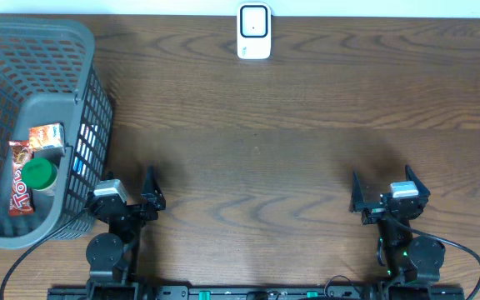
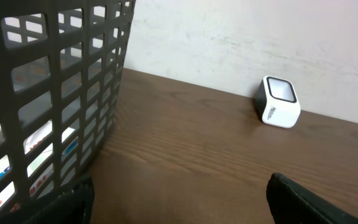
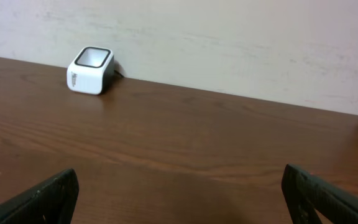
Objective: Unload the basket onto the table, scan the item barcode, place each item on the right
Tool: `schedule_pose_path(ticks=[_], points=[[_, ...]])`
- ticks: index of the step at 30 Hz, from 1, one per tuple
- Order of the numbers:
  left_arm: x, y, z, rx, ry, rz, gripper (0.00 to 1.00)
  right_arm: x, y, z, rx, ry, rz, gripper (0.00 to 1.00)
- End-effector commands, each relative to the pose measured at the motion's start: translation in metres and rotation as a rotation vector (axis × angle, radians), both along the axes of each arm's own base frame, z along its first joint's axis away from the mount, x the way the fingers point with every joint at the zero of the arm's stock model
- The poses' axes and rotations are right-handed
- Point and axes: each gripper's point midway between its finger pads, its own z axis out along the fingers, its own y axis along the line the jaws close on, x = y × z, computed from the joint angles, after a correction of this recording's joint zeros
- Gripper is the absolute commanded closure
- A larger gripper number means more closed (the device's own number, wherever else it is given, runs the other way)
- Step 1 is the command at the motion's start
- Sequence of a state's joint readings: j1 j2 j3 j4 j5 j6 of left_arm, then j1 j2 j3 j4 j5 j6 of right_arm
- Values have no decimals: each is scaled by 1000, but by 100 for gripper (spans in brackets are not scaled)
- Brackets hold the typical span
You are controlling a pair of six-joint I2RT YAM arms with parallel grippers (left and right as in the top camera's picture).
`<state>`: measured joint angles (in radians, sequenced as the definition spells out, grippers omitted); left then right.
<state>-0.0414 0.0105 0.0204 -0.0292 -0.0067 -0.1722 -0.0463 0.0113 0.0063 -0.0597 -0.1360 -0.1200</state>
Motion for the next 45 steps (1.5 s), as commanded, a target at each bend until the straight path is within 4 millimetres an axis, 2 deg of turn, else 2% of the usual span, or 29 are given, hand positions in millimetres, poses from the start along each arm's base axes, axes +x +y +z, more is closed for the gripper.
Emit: schedule_pose_path(ticks=[1,33,35,40,45], points=[[-1,4,-17,8,51,24,13,0,1,-1,11,2,1,1],[-1,6,-14,8,40,34,13,0,1,-1,11,2,0,1],[-1,-6,-13,-15,37,-30,13,0,1,-1,11,2,0,1],[-9,-58,1,42,-12,-350,13,0,1,-1,11,2,1,1],[-21,-83,16,34,-24,-507,13,0,1,-1,11,2,0,1]])
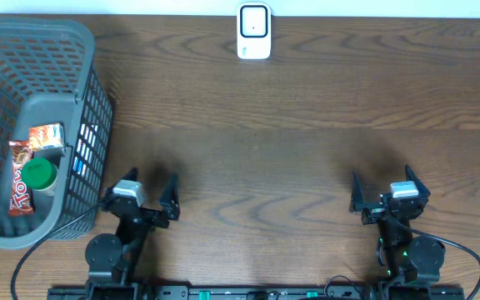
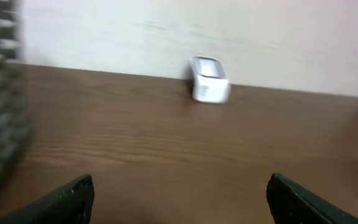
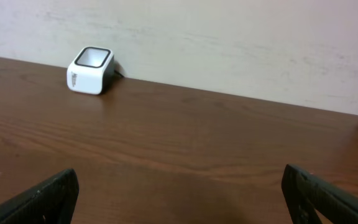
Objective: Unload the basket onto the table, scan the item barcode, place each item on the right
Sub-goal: 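Reach the left gripper into the basket and grasp the green-capped bottle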
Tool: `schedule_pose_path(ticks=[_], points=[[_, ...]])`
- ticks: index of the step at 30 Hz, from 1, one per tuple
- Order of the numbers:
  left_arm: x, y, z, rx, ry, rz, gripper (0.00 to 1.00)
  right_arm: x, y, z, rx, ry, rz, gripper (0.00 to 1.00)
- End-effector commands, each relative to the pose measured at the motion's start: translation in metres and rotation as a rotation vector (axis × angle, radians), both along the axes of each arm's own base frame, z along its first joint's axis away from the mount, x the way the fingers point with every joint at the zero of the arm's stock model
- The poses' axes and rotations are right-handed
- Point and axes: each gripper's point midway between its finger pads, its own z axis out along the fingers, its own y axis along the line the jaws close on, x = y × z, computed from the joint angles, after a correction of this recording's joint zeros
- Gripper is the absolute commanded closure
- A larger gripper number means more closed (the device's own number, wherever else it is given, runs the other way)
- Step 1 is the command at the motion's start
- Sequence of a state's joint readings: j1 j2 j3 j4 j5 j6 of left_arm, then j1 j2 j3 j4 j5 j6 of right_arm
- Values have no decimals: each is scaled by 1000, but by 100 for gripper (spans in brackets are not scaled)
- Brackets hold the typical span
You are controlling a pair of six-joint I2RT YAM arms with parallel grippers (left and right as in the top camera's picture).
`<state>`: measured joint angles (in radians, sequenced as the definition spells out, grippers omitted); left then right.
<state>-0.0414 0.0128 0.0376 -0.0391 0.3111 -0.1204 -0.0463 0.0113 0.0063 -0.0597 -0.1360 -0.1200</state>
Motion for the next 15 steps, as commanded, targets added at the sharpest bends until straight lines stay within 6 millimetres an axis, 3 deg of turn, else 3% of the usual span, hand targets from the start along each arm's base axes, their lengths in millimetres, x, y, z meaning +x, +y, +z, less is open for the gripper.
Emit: schedule_pose_path(ticks=[1,5,9,15], points=[[-15,-32,15,12,-18,-206,13,0,1,-1,11,2,0,1],[-16,-33,49,13,-38,-213,13,0,1,-1,11,2,0,1],[-20,-48,103,9,-65,-312,13,0,1,-1,11,2,0,1],[-5,-47,174,4,103,-300,13,0,1,-1,11,2,0,1]])
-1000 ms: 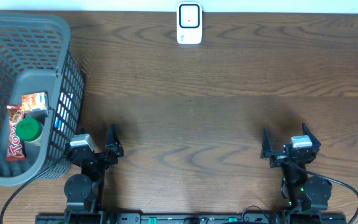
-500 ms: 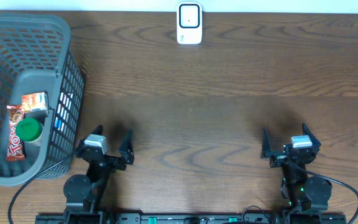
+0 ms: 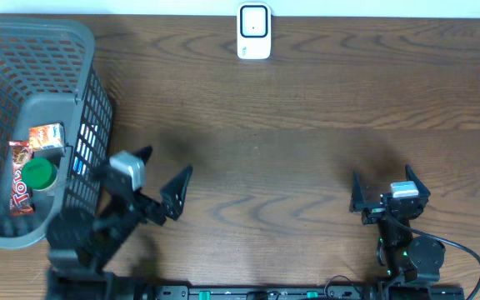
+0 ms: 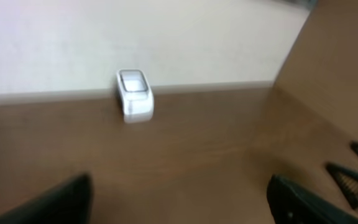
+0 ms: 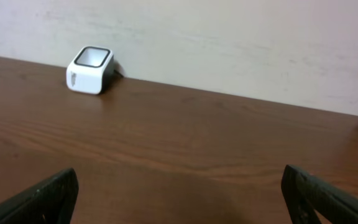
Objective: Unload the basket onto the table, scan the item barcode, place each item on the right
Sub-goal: 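Reach the left gripper into the basket and grasp the green-capped bottle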
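Note:
The white barcode scanner stands at the table's far edge, also seen as scanner and scanner. The items lie in the grey basket at the left: a red snack packet, a green-lidded tub and an orange packet. My left gripper is raised just right of the basket, open and empty, angled toward the right. At the near right my right gripper rests low, open, with nothing in it.
The basket's mesh wall stands close to the left arm. Dark wooden table stretches between the arms and the scanner. A pale wall runs behind the scanner. The right arm's fingers show at the edge of the left wrist view.
My left arm has lifted and swung further right, away from the basket; its view is blurred and now catches the right arm's fingers. The right arm has not moved.
My left gripper first sat low against the basket's wall, open, facing the mesh. Then it had turned right, with the scanner in its view. Now it is raised and turned further. The right gripper has stayed open in place throughout.

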Tool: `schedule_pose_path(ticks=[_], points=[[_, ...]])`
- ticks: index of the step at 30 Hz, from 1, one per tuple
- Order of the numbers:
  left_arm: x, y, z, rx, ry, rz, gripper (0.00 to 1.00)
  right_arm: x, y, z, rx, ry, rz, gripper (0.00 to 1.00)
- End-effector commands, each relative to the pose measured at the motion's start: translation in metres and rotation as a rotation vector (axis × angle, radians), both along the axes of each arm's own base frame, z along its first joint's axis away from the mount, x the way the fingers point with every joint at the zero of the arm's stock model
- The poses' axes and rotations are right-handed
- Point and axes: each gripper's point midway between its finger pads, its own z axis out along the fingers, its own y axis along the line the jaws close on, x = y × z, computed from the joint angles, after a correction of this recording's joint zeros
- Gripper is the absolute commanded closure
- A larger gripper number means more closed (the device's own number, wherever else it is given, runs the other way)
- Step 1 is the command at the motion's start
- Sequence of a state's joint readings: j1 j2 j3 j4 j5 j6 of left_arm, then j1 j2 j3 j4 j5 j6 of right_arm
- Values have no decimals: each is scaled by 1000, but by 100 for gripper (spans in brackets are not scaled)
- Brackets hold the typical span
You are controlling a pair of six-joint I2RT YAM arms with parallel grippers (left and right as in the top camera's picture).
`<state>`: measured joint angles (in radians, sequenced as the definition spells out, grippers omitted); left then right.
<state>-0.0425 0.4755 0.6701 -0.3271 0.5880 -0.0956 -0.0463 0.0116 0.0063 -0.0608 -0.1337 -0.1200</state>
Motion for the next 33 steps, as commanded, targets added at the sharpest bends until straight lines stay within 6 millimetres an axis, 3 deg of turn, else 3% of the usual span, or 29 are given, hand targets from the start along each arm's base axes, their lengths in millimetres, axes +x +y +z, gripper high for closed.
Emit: schedule_pose_path(ticks=[1,4,7,10,13,16,19,23,27,29,33], points=[[9,2,51,55,24,5,13,0,1,0,11,1,3,1],[8,6,74,189,78,-14,13,0,1,0,11,0,3,1],[15,5,88,179,115,-16,13,0,1,0,11,0,3,1],[19,3,89,145,137,-21,13,0,1,0,11,1,3,1],[26,16,89,151,151,65,13,0,1,0,11,0,3,1],[39,64,90,118,202,366,13,0,1,0,11,1,3,1],[38,118,95,65,247,677,13,0,1,0,11,1,3,1],[35,163,92,-48,321,895,13,0,1,0,11,1,3,1],[35,211,64,-170,451,1102,13,0,1,0,11,0,3,1],[28,243,34,-248,578,1243,13,0,1,0,11,0,3,1],[15,284,-8,-357,752,1417,13,0,1,0,11,0,3,1]])
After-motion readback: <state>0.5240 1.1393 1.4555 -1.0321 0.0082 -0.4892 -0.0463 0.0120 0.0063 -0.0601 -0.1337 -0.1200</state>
